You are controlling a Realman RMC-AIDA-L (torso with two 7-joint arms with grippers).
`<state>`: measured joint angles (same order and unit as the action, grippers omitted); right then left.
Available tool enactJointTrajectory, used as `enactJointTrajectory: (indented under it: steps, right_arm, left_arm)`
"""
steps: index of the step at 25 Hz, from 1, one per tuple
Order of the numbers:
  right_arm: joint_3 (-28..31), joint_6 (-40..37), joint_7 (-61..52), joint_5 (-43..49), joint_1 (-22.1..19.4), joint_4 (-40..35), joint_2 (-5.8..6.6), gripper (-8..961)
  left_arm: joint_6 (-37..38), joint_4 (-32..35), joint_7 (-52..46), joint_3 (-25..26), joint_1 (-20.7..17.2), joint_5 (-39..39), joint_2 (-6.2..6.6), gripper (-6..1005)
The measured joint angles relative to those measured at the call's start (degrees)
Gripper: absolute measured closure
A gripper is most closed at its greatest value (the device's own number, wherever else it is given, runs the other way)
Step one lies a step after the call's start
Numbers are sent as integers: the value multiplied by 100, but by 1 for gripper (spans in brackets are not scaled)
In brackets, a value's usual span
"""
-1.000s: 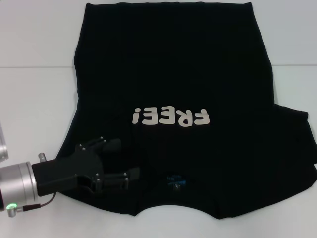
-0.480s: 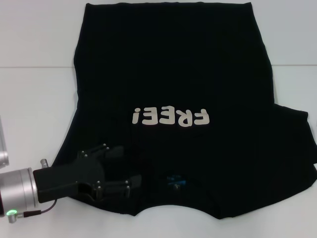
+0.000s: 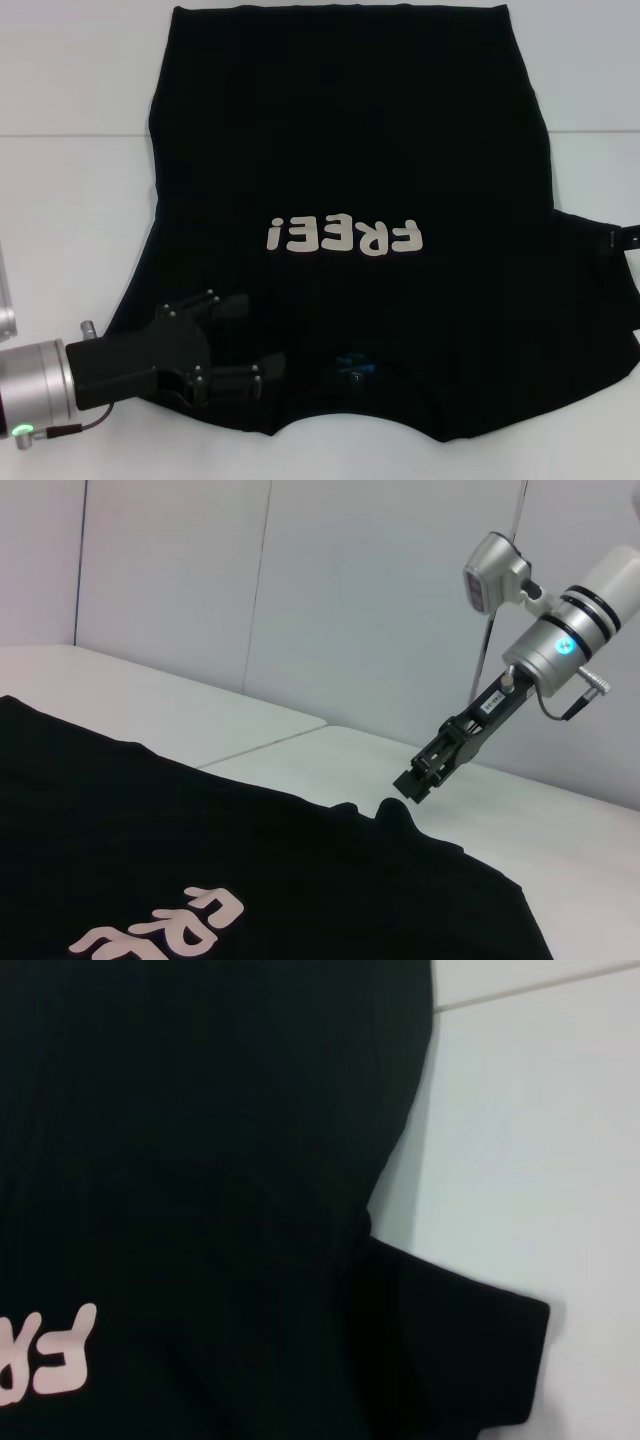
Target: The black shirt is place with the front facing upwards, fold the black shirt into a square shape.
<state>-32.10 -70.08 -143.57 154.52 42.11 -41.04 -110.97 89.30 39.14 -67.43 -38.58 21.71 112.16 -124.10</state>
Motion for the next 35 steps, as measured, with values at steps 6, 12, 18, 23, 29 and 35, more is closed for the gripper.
enactJointTrajectory:
  steps: [6, 12, 18, 23, 29, 35]
  right_arm:
    - [-234, 401, 8, 9, 78, 298, -38, 122]
    - [-282, 580, 8, 14, 137, 449, -65, 127]
    - [-405, 627, 0, 28, 127, 450, -86, 132]
    - [-441, 663, -12, 33, 112, 455, -94, 255]
    - [-439, 663, -35, 37, 114, 459, -100, 558]
    - [-437, 663, -37, 42, 129, 464, -101, 796]
  left_arm:
    - [0, -3, 2, 8, 0, -2, 0, 62]
    - [-22, -3, 2, 9, 0, -2, 0, 61]
    - [-37, -9, 2, 8, 0, -2, 0, 61]
    - [-43, -13, 2, 8, 0, -2, 0, 61]
    - [-43, -21, 2, 8, 0, -3, 0, 61]
    - [-36, -21, 2, 8, 0, -11, 0, 62]
